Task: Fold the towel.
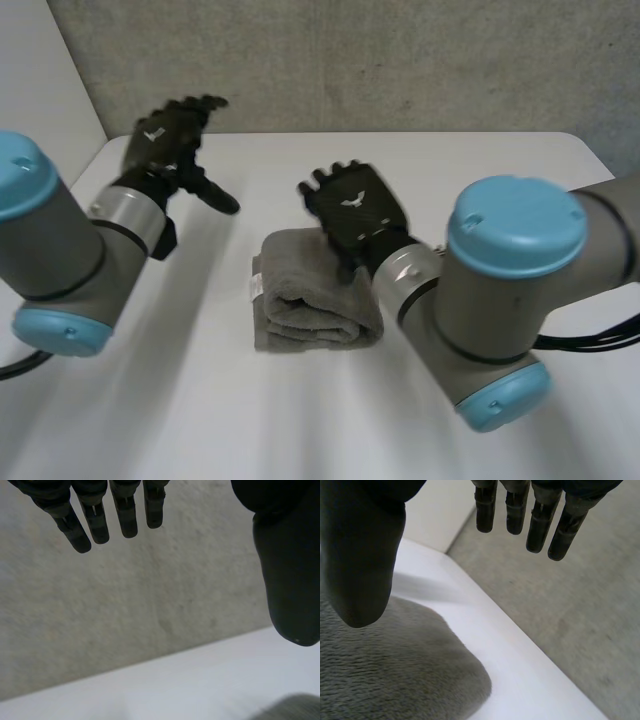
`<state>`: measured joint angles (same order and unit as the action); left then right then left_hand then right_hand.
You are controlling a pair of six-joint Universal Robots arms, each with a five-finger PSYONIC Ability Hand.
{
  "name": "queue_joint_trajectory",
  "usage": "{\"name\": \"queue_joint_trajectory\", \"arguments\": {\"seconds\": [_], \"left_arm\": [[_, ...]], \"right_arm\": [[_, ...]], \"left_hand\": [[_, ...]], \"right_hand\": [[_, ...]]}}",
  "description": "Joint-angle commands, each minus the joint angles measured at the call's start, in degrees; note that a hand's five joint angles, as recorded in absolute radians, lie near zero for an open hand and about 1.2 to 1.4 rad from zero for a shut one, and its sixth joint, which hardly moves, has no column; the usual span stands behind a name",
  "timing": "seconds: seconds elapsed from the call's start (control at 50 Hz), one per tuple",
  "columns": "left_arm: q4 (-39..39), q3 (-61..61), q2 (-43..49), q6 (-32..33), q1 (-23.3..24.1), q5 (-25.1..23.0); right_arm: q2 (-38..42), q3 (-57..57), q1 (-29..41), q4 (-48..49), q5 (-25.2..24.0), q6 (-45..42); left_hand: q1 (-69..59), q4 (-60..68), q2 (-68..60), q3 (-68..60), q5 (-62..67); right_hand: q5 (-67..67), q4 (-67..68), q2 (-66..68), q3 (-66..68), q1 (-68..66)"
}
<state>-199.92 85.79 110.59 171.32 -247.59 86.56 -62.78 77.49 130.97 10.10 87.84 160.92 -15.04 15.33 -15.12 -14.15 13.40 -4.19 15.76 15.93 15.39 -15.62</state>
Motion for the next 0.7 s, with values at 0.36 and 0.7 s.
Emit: {"name": "queue_joint_trajectory", "arguments": {"seconds": [0.36, 0.7], "left_arm": [[4.27, -0.71, 17.29, 11.92, 7.12, 0.27], [14.09, -8.52, -2.55, 5.79, 7.82, 0.62]], "right_arm": [[14.44, -3.22, -7.31, -2.98, -0.39, 4.66], [-7.06, -5.24, -10.72, -9.66, -1.45, 12.99]], "left_hand": [[3.48, -3.76, 3.56, 2.58, -11.84], [4.15, -4.44, 4.23, 3.26, -12.51]], "right_hand": [[4.19, -5.76, -5.93, -5.39, 5.62], [4.19, -5.76, -5.93, -5.39, 5.62]]}}
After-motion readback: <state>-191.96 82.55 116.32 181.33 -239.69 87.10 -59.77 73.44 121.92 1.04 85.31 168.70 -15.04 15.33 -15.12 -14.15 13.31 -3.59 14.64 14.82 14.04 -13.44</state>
